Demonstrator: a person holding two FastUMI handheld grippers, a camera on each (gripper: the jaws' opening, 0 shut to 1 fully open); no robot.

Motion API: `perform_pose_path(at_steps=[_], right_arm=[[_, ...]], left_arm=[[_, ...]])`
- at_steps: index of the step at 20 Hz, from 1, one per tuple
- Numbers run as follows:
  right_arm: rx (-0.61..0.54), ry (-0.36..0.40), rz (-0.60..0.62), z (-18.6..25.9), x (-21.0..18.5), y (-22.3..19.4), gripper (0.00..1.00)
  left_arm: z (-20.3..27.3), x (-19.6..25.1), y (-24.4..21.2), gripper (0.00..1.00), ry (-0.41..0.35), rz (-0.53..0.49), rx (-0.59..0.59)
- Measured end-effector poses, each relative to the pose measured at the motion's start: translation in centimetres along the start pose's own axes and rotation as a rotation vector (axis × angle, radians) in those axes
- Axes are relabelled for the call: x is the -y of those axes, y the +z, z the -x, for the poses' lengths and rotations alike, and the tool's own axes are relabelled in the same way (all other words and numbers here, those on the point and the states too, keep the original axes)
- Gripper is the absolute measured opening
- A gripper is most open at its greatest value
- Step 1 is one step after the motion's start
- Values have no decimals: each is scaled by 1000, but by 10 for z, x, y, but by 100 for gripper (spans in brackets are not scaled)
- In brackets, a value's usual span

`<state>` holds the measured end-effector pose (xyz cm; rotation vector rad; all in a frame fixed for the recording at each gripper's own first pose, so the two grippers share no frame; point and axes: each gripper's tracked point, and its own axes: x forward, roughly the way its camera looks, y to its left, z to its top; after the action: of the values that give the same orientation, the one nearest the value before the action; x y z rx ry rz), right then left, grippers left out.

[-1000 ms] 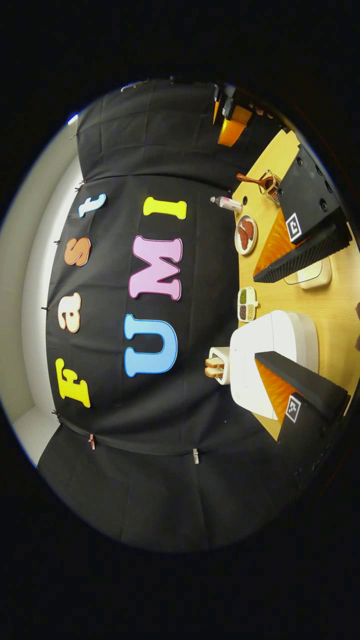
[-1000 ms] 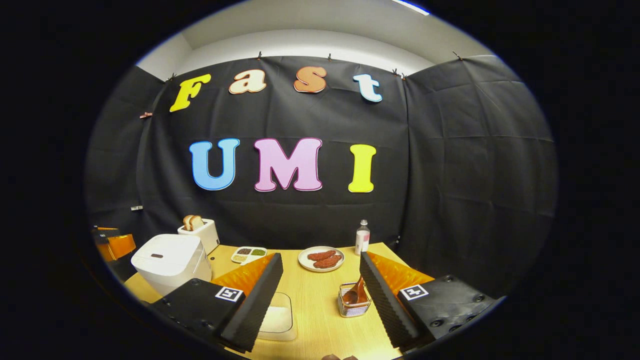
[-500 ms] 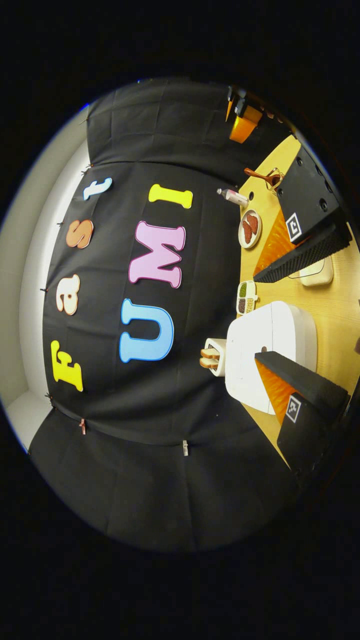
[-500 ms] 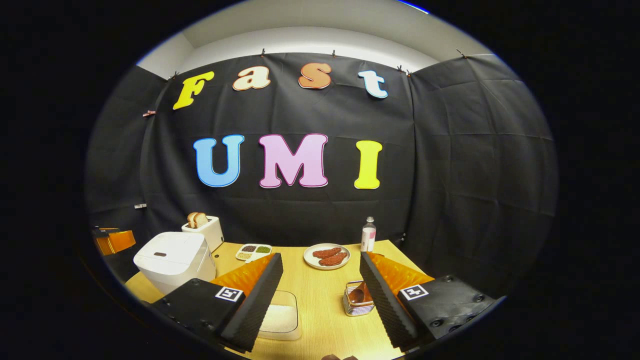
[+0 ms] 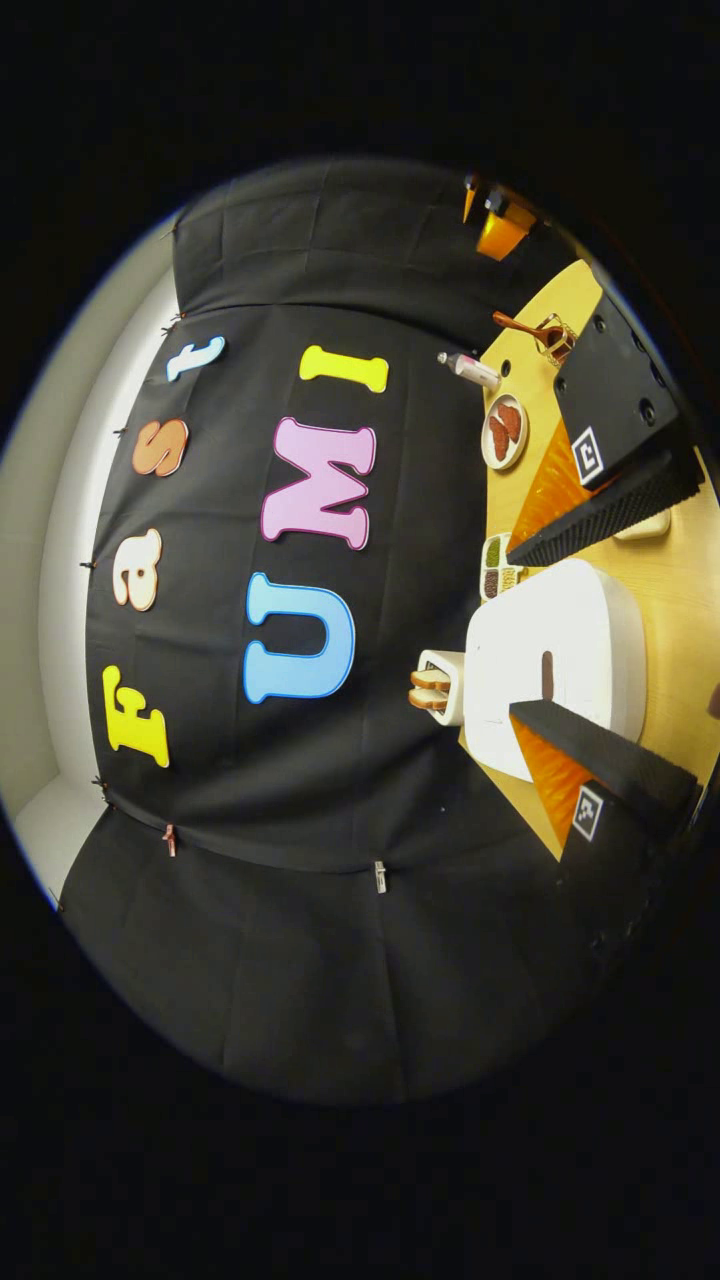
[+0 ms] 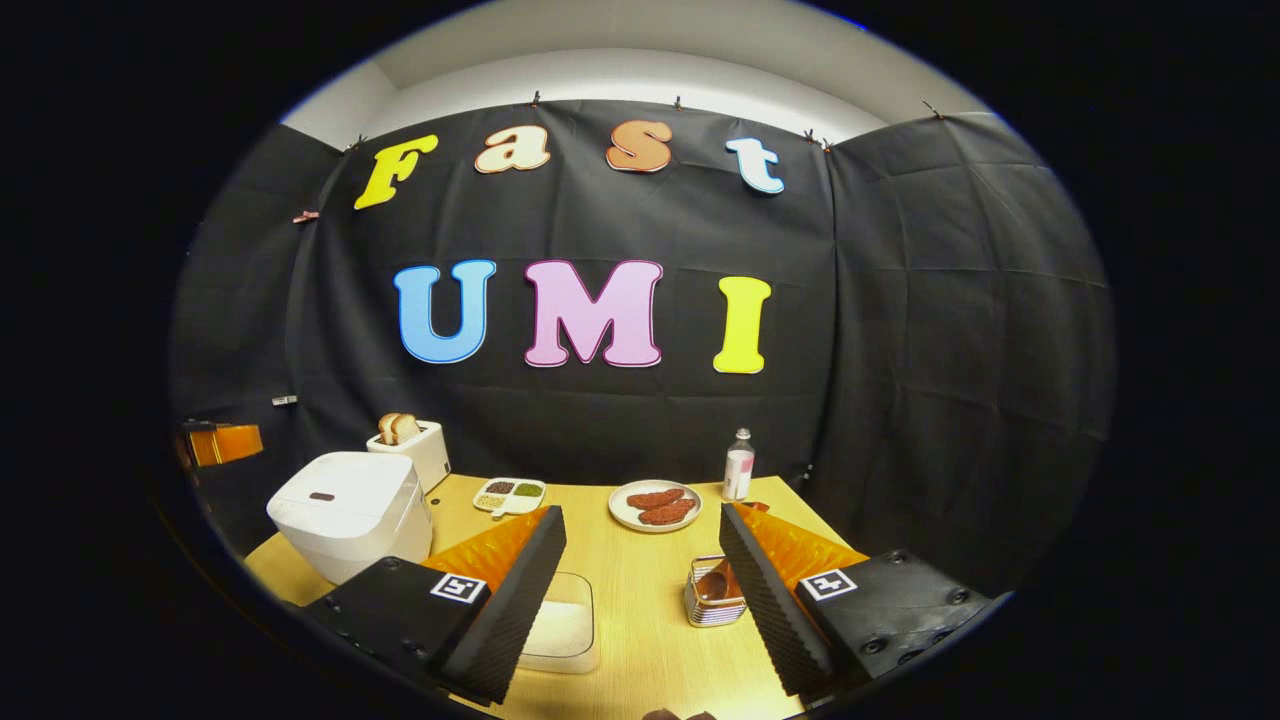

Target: Close the left gripper, press the button to open the rice cooker; take a wooden spoon from the chopstick holder with the right hand, scoop a spoonful of rice and pour it into the rice cooker, then put the wooden spoon back into the chopstick holder.

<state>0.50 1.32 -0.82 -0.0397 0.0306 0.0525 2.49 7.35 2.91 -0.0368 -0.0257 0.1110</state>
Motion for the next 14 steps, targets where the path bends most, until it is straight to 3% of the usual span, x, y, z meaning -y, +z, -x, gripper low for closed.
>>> perform_pose_path(at_steps=[5, 8, 9, 11, 13, 14], right_arm=[[-22, -35, -10, 10, 17, -12, 98], [-38, -59, -16, 19, 27, -16, 98], [-44, -66, -14, 22, 31, -20, 98], [-54, -79, -15, 28, 38, -24, 98], [-78, -88, -29, 32, 41, -30, 98], [-87, -92, -38, 35, 43, -33, 98]], left_arm=[[-30, -6, -5, 61, -27, -59, -60], [-47, -11, -13, 48, -33, -109, -106], [-53, -9, -15, 37, -45, -113, -121], [-67, -7, -22, 32, -67, -118, -152], [-83, -10, -32, 13, -80, -123, -181], [-90, -13, -38, 17, -84, -113, -199]])
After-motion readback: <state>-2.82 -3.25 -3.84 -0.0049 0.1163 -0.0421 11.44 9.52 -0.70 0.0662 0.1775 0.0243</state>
